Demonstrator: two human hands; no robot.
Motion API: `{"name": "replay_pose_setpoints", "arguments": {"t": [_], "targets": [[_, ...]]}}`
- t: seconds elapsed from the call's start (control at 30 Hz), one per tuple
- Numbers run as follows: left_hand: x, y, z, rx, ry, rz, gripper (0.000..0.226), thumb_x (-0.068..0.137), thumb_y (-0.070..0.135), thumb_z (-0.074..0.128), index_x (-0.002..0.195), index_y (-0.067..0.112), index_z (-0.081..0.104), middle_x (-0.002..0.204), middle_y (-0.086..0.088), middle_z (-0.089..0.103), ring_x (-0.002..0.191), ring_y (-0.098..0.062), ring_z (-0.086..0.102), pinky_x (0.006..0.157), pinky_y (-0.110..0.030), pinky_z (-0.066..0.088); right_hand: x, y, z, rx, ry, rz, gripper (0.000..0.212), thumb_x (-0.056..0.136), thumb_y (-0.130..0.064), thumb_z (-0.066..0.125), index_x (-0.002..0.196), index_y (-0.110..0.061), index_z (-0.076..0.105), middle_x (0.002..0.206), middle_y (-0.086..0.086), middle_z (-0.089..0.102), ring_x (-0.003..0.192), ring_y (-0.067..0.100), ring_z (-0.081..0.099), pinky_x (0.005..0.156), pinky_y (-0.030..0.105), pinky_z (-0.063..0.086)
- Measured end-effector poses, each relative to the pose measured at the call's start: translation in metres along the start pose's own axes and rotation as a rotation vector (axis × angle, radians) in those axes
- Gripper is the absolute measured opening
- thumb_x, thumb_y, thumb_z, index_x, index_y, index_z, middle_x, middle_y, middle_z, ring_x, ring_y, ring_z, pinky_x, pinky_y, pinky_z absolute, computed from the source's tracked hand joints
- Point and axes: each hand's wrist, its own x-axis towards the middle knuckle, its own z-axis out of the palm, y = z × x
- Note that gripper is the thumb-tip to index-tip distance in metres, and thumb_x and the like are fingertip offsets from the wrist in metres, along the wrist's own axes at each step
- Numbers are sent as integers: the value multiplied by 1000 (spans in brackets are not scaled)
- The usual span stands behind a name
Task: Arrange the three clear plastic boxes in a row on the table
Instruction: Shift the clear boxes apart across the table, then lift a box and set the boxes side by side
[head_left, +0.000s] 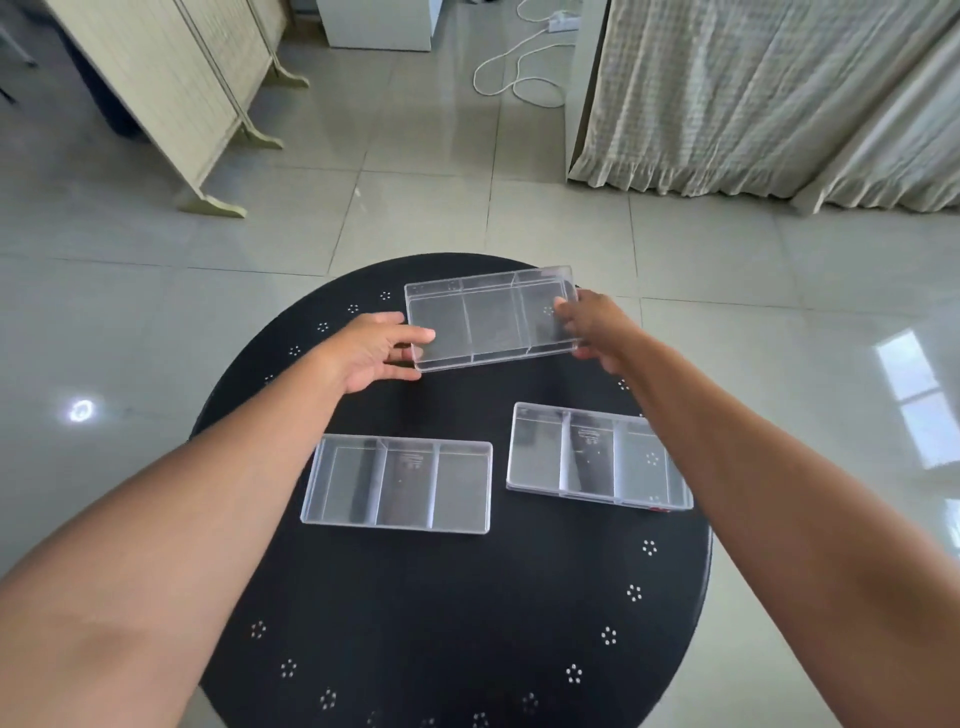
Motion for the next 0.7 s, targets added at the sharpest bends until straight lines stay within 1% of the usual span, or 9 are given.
{"name": "replay_pose_setpoints", "arguments": {"t": [0.13, 0.2, 0.27, 0.3, 0.37, 0.47, 0.53, 0.6, 0.7], "targets": [[-4, 24, 4, 139, 29, 126, 60, 75, -4, 75, 126, 23, 57, 106, -4, 53, 101, -19, 57, 88, -42, 55, 5, -12, -10, 221, -127, 105, 83, 86, -77, 33, 151, -25, 36, 147, 4, 41, 135, 41, 40, 89, 60, 47], [1, 27, 9, 205, 106, 255, 68, 67, -4, 80, 122, 29, 57, 105, -2, 46, 100, -18, 55, 91, -39, 54, 11, -16, -12, 425, -109, 151, 92, 83, -83, 24, 150, -21, 37, 139, 7, 42, 138, 46, 35, 90, 69, 41], [4, 26, 15, 313, 167, 393, 72, 60, -4, 81, 118, 33, 57, 106, -1, 45, 100, -16, 53, 86, -31, 54, 18, -18, -13, 589, -56, 190, 92, 82, -84, 25, 145, -18, 39, 128, 5, 49, 124, 40, 48, 93, 73, 38], [6, 25, 18, 352, 192, 445, 72, 61, -6, 80, 117, 33, 56, 109, 0, 46, 102, -15, 54, 80, -26, 53, 22, -18, -13, 654, -32, 203, 86, 84, -82, 27, 139, -18, 40, 113, 3, 53, 102, 33, 55, 98, 73, 35], [7, 22, 23, 378, 230, 527, 70, 66, -11, 76, 113, 36, 53, 112, 4, 50, 110, -15, 56, 77, -23, 53, 25, -16, -9, 750, 10, 203, 61, 90, -73, 37, 124, -22, 40, 85, -1, 45, 67, 22, 44, 100, 71, 37], [11, 12, 27, 406, 306, 550, 72, 73, -6, 69, 118, 47, 50, 131, 5, 55, 120, -18, 57, 95, -40, 54, 19, -17, -4, 707, 106, 173, 26, 96, -39, 51, 98, -13, 52, 84, 7, 48, 66, 26, 50, 79, 60, 52], [12, 10, 28, 366, 302, 483, 78, 81, -3, 59, 133, 52, 44, 144, 7, 51, 123, -15, 56, 101, -36, 49, 18, -15, 1, 713, 152, 145, 11, 89, -24, 52, 85, -14, 52, 85, 11, 52, 67, 27, 55, 68, 48, 54], [11, 9, 32, 252, 203, 388, 83, 83, -5, 48, 148, 43, 32, 153, 8, 42, 134, -10, 46, 108, -29, 40, 20, -10, 5, 749, 161, 104, 4, 83, -19, 50, 81, -16, 50, 82, 10, 54, 65, 26, 57, 67, 40, 54], [12, 8, 33, 86, 99, 203, 80, 77, 16, 55, 152, 26, 31, 158, 2, 35, 145, -17, 34, 120, -41, 26, 24, 2, 10, 736, 137, 28, 9, 85, -16, 46, 76, -16, 50, 75, 6, 55, 62, 21, 56, 64, 33, 46]]}}
